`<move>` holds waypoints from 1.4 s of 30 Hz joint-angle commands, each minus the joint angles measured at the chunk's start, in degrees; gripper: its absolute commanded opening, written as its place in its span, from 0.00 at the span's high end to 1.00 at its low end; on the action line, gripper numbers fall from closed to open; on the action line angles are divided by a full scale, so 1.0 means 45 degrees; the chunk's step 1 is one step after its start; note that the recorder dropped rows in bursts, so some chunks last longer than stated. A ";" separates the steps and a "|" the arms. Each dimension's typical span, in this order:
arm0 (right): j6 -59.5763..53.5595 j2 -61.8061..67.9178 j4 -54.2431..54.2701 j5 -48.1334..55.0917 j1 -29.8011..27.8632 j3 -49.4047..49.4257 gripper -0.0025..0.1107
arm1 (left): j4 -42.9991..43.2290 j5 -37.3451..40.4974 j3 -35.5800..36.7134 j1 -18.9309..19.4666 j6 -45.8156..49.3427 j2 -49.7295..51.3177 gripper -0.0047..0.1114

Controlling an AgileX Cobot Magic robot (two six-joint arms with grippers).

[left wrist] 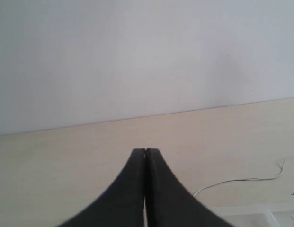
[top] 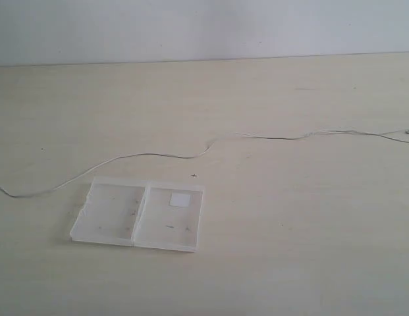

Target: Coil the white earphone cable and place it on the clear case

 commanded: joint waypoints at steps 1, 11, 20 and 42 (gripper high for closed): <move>-0.0053 -0.0074 -0.0006 -0.0025 0.0027 0.0056 0.98 | -0.0134 -0.0020 -0.0006 0.0011 -0.0008 -0.0081 0.96; -0.0053 -0.0074 -0.0006 -0.0025 0.0027 0.0056 0.98 | -0.0134 -0.0020 -0.0006 0.0011 -0.0008 -0.0081 0.96; -0.0053 -0.0074 -0.0006 -0.0025 0.0027 0.0056 0.98 | -0.0134 -0.0020 -0.0006 0.0011 -0.0008 -0.0081 0.96; -0.0252 -0.0074 -0.0243 -0.2845 0.0027 0.0056 0.98 | -0.0134 -0.0020 -0.0006 0.0011 -0.0008 -0.0081 0.96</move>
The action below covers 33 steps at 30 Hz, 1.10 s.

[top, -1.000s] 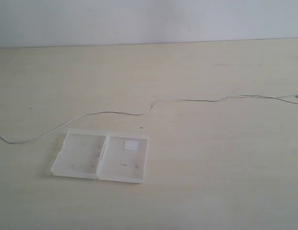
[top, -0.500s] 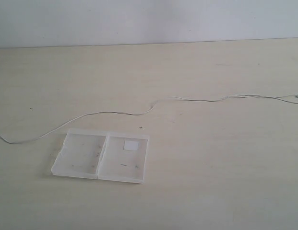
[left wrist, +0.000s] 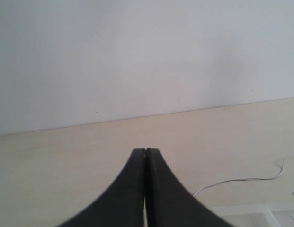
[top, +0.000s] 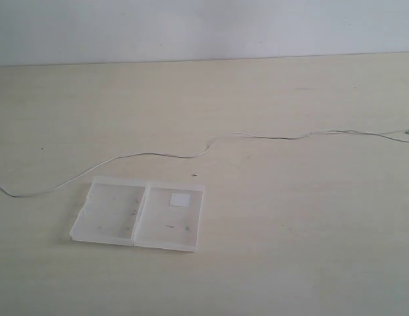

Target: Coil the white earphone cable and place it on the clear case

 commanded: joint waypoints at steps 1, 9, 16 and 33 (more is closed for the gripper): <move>0.1011 -0.0074 0.1200 -0.1371 0.0027 0.0056 0.98 | -0.0134 -0.0020 -0.0006 0.0011 -0.0008 -0.0081 0.96; 0.6864 -0.0074 0.6537 -0.3505 0.0027 0.0056 0.98 | -0.0134 -0.0020 -0.0006 0.0011 -0.0008 -0.0081 0.96; 0.5856 -0.0074 0.6806 -0.3781 0.0027 0.0056 0.98 | -0.0134 -0.0020 -0.0006 0.0011 -0.0008 -0.0081 0.96; 0.0242 0.1019 0.6522 -0.2367 0.0027 -0.1171 0.98 | -0.0134 -0.0020 -0.0006 0.0011 -0.0008 -0.0081 0.96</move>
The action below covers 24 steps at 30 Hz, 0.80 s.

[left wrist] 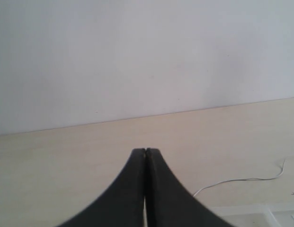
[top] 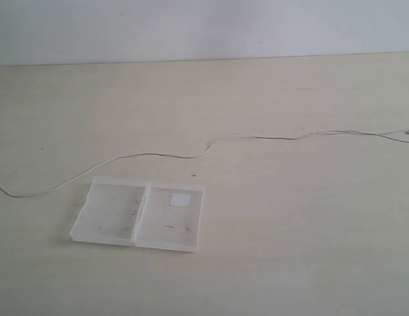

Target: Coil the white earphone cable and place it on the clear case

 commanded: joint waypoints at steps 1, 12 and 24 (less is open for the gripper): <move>-0.2496 0.1414 -0.0144 -0.0072 0.0027 -0.1381 0.98 | -0.0134 -0.0020 -0.0006 0.0011 -0.0008 -0.0081 0.96; -0.8800 0.9190 -0.0144 0.2184 0.0027 -0.7045 0.98 | -0.0134 -0.0020 -0.0006 0.0011 -0.0008 -0.0081 0.96; -0.2089 1.5779 -0.8103 0.7964 0.0027 -1.4041 0.98 | -0.0134 -0.0020 -0.0006 0.0011 -0.0008 -0.0081 0.96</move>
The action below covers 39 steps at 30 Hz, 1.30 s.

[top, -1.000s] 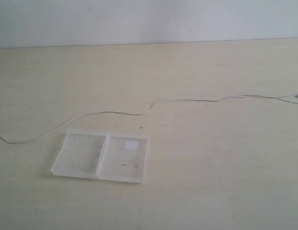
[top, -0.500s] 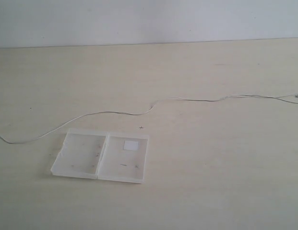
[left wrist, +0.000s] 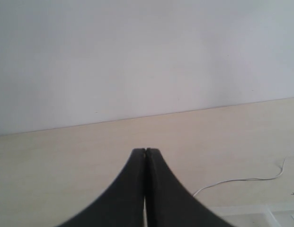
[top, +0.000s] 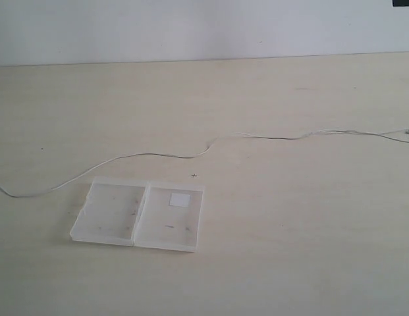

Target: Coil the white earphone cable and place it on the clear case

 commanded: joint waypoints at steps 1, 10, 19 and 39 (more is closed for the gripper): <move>0.4445 0.1986 -0.3312 0.1945 0.0004 -0.2241 0.98 | -0.0134 -0.0020 -0.0006 0.0011 -0.0008 -0.0081 0.96; 0.5321 0.6220 -0.4611 0.9156 0.0004 -0.6552 0.98 | -0.0134 -0.0020 -0.0006 0.0011 -0.0008 -0.0081 0.96; -0.0760 0.8129 0.0766 1.0120 0.0004 -0.8405 0.98 | -0.0134 -0.0020 -0.0006 0.0011 -0.0008 -0.0081 0.96; -0.3167 1.0253 -0.1049 0.9371 0.2902 -0.9078 0.77 | -0.0134 -0.0020 -0.0006 0.0011 -0.0008 -0.0081 0.96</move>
